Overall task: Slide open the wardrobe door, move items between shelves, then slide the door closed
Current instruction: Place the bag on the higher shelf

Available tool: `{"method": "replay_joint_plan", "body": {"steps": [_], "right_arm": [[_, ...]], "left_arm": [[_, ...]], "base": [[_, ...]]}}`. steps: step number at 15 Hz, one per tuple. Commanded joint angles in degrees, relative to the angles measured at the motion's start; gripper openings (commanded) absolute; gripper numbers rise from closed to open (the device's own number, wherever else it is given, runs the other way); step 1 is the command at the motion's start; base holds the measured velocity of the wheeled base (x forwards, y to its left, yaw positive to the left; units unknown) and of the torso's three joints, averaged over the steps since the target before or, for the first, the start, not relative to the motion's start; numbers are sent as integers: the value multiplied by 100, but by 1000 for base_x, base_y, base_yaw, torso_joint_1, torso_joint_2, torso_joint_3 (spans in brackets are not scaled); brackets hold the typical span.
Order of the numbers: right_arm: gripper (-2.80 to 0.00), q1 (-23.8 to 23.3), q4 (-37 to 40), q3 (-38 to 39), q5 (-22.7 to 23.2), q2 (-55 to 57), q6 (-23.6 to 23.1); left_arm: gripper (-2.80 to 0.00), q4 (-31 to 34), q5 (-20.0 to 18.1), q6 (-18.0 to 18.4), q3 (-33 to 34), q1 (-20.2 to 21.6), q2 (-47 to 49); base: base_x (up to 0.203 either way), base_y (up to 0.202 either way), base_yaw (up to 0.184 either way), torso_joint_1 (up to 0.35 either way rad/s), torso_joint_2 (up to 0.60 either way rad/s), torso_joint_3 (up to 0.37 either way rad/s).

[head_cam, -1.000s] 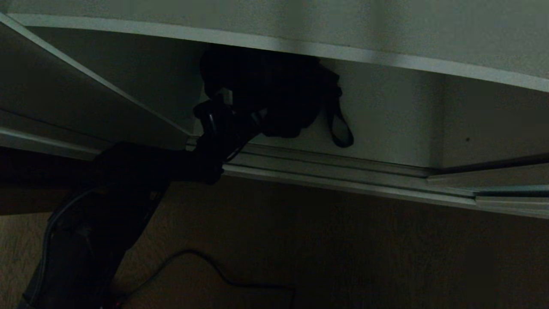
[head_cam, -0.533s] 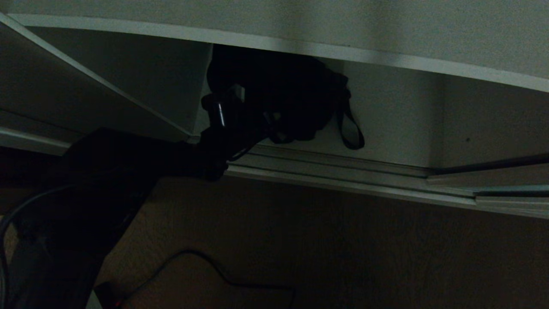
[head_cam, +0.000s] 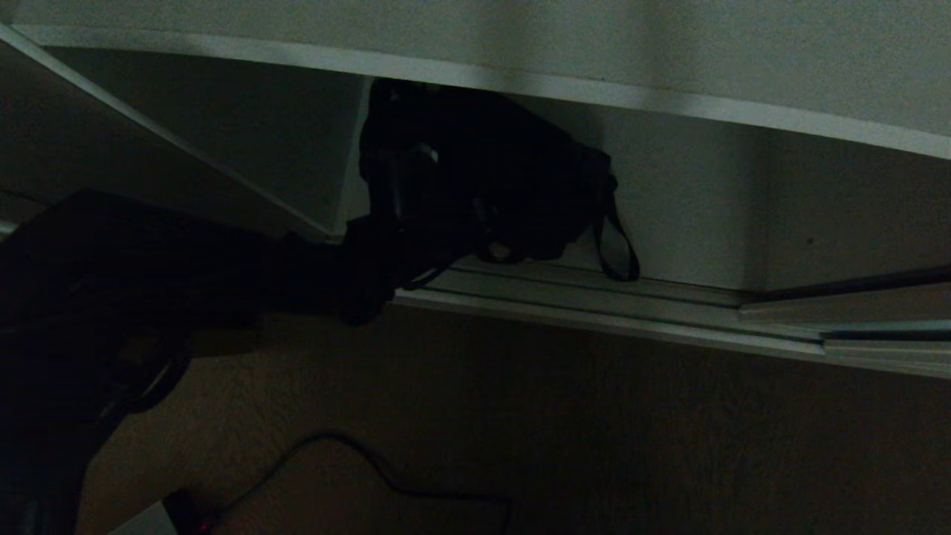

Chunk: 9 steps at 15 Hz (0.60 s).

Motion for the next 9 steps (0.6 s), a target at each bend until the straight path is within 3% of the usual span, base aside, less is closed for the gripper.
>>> {"method": "replay_joint_plan", "body": {"steps": [1, 2, 4, 5, 9], "right_arm": [[-280, 0, -1, 0, 5, -11, 3], [-280, 0, -1, 0, 5, -2, 3], [-280, 0, -1, 0, 0, -2, 3], [-280, 0, -1, 0, 5, -10, 3], [-280, 0, -1, 0, -4, -3, 3]], "left_arm": [[-280, 308, 82, -24, 66, -122, -385], [-280, 376, 131, -24, 73, -140, -413], [-280, 1228, 572, -12, 115, -224, -718], [-280, 1267, 749, 7, 157, -254, -786], [-280, 1301, 785, 187, 233, -281, -983]], "base": [[0, 0, 0, 0, 0, 0], [0, 0, 0, 0, 0, 0], [0, 0, 0, 0, 0, 0], [0, 0, 0, 0, 0, 0], [0, 0, 0, 0, 0, 0]]}}
